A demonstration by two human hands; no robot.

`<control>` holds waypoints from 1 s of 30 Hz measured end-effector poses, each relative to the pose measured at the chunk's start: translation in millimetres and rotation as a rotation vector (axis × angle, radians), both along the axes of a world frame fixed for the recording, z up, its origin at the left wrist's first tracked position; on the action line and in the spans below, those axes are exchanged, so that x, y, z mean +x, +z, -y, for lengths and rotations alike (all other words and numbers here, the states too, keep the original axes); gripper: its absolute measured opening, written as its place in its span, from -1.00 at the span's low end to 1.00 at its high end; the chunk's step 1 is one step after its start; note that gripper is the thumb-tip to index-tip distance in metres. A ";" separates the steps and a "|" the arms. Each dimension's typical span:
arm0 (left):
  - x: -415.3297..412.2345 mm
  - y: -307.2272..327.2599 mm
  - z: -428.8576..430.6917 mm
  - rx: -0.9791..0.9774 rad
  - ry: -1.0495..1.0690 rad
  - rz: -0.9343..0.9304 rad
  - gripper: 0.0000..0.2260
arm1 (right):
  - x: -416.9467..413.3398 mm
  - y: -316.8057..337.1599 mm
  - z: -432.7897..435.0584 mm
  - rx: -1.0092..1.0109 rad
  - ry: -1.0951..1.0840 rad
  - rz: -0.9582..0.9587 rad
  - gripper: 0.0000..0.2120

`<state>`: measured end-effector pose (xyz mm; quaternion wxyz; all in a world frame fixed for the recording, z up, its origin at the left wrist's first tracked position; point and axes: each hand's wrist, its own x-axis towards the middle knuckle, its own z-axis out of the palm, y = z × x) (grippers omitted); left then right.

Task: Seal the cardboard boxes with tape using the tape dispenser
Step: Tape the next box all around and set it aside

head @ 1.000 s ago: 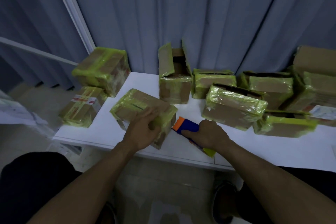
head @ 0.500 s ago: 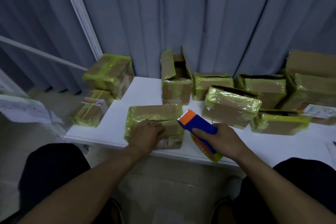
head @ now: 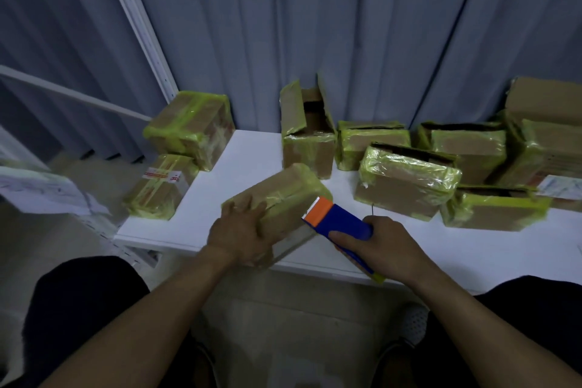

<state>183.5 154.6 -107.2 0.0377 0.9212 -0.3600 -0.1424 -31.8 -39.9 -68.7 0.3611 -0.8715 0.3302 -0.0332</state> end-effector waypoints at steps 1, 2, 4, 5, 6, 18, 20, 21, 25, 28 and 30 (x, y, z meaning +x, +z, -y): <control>-9.6 -3.7 4.9 -0.023 0.083 0.056 -0.20 | 1.6 1.4 -1.5 -0.004 0.003 0.000 -0.51; -17.6 -5.8 9.1 -0.032 0.147 0.109 -0.21 | 3.3 2.2 -2.7 -0.007 0.004 0.001 -0.51; -22.5 -8.0 16.3 -0.036 0.122 0.167 -0.30 | 6.5 1.5 -3.2 0.001 0.003 0.006 -0.52; -20.0 -3.5 17.2 -0.060 0.073 0.129 -0.38 | 7.8 1.0 -2.8 0.011 -0.001 0.007 -0.52; -15.4 1.6 15.4 -0.103 0.047 0.040 -0.45 | 9.2 1.0 -2.7 0.020 0.000 0.006 -0.52; -4.8 -31.8 -5.6 -0.321 -0.040 -0.236 -0.46 | 6.3 9.2 7.5 0.057 0.001 -0.054 -0.55; -13.8 -37.0 -2.8 -0.355 -0.018 -0.193 -0.47 | 1.8 11.4 12.8 0.099 0.003 -0.069 -0.53; -16.9 -40.0 -0.7 -0.368 -0.004 -0.198 -0.47 | -0.5 11.9 13.2 0.118 0.008 -0.076 -0.53; -29.8 -36.4 5.7 -0.405 -0.027 -0.342 -0.41 | -6.0 5.2 6.4 0.163 0.046 -0.085 -0.56; -40.6 -12.0 11.6 -0.561 0.121 -0.461 -0.50 | -4.6 4.4 2.1 0.229 0.040 -0.039 -0.58; -43.8 9.5 14.1 -0.699 0.256 -0.530 -0.69 | -3.7 8.2 -0.4 0.247 0.046 0.013 -0.57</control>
